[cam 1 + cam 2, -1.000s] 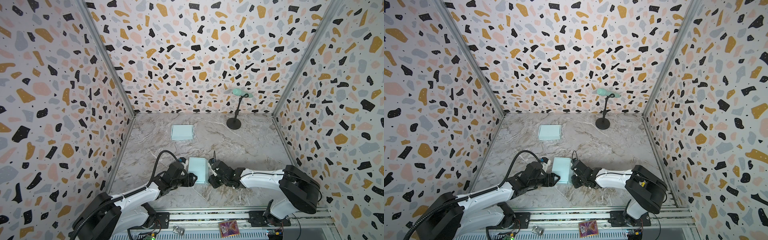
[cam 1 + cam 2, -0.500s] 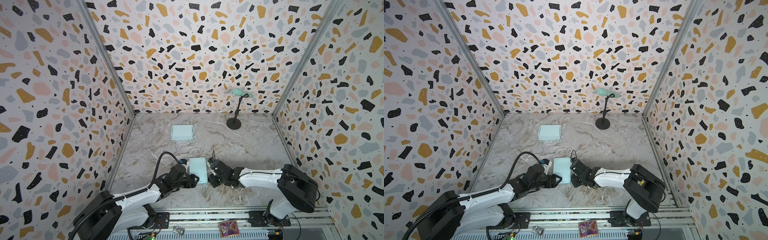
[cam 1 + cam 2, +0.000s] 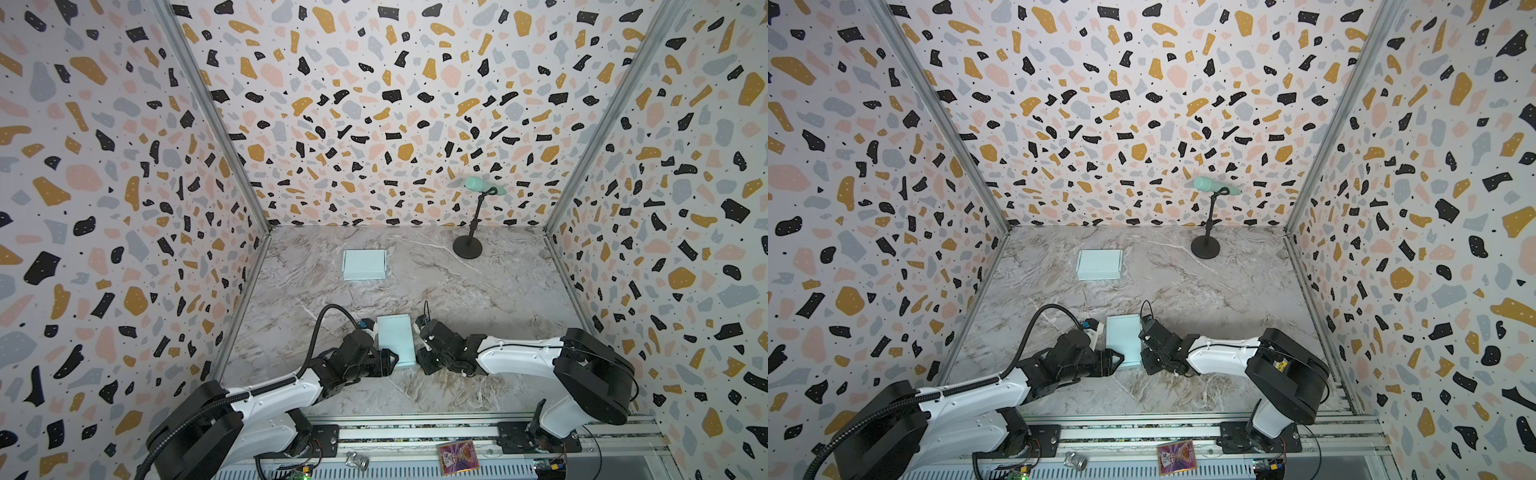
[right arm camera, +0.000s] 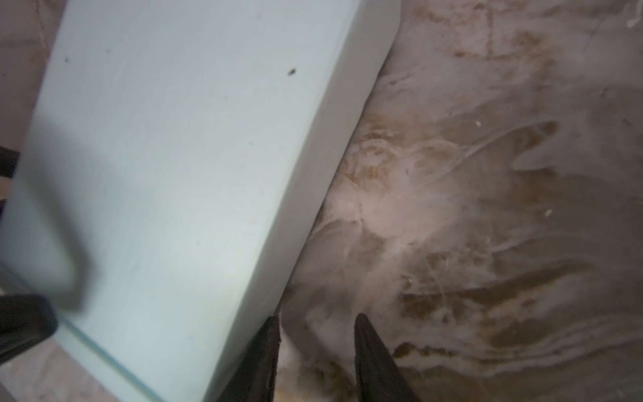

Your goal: Fold the paper box

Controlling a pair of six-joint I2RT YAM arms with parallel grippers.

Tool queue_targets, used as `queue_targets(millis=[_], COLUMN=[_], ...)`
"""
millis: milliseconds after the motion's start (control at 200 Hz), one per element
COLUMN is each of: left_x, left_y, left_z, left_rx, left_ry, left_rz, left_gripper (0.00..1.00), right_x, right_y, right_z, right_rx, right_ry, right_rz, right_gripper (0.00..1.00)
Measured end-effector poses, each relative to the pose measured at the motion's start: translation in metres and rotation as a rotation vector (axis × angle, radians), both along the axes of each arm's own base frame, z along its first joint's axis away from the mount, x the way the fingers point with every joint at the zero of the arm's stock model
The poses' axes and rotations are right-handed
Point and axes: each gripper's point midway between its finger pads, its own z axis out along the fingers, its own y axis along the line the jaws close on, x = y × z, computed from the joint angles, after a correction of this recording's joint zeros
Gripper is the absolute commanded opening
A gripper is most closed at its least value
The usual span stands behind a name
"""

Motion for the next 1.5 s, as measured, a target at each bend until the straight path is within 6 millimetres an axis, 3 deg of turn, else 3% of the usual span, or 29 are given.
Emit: queue_targets(millis=[541, 826, 1016, 1176, 1327, 1502], left_x=[-0.001, 0.005, 0.011, 0.033, 0.060, 0.081], left_y=[0.001, 0.009, 0.023, 0.034, 0.031, 0.019], left_z=[-0.001, 0.008, 0.006, 0.017, 0.025, 0.027], left_rx=[0.020, -0.014, 0.018, 0.027, 0.039, 0.047], left_ry=[-0.007, -0.008, 0.003, -0.017, -0.027, -0.023], left_rz=[0.006, 0.000, 0.010, 0.043, 0.035, 0.001], left_gripper=[0.69, 0.73, 0.75, 0.76, 0.76, 0.76], right_x=[-0.001, -0.001, 0.012, 0.032, 0.058, 0.081], right_y=[-0.001, -0.022, -0.031, -0.031, -0.023, -0.015], right_z=[0.000, 0.002, 0.003, 0.012, 0.020, 0.016], right_rx=[0.028, 0.092, 0.096, 0.101, 0.108, 0.099], right_ry=[0.000, 0.026, 0.023, -0.007, -0.044, -0.057], right_rz=[-0.017, -0.047, -0.075, -0.083, -0.083, -0.081], right_gripper=[0.39, 0.42, 0.42, 0.41, 0.41, 0.40])
